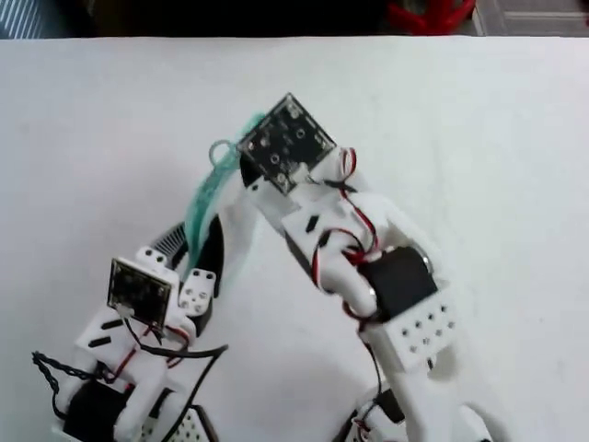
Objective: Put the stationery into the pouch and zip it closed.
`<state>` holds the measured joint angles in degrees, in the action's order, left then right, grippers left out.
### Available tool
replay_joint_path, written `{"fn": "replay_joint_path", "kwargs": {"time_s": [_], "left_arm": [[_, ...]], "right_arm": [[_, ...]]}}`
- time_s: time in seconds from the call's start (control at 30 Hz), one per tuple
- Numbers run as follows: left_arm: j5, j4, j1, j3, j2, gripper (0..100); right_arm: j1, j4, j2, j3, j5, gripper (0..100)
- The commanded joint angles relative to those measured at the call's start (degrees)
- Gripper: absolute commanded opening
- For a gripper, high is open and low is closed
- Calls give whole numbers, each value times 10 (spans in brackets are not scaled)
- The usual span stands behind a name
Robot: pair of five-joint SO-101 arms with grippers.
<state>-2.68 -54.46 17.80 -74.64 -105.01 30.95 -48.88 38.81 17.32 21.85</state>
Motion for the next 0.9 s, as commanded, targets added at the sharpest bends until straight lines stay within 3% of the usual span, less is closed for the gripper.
{"fn": "replay_joint_path", "kwargs": {"time_s": [0.0, 0.53, 0.87], "left_arm": [[4, -16, -7, -17, 2, 21], [3, -16, -7, -17, 2, 21], [3, -16, -7, -17, 2, 21]], "right_arm": [[-84, 64, -39, -48, 2, 18], [-196, 83, -204, -149, 4, 18], [-260, 153, -337, -154, 5, 18]]}}
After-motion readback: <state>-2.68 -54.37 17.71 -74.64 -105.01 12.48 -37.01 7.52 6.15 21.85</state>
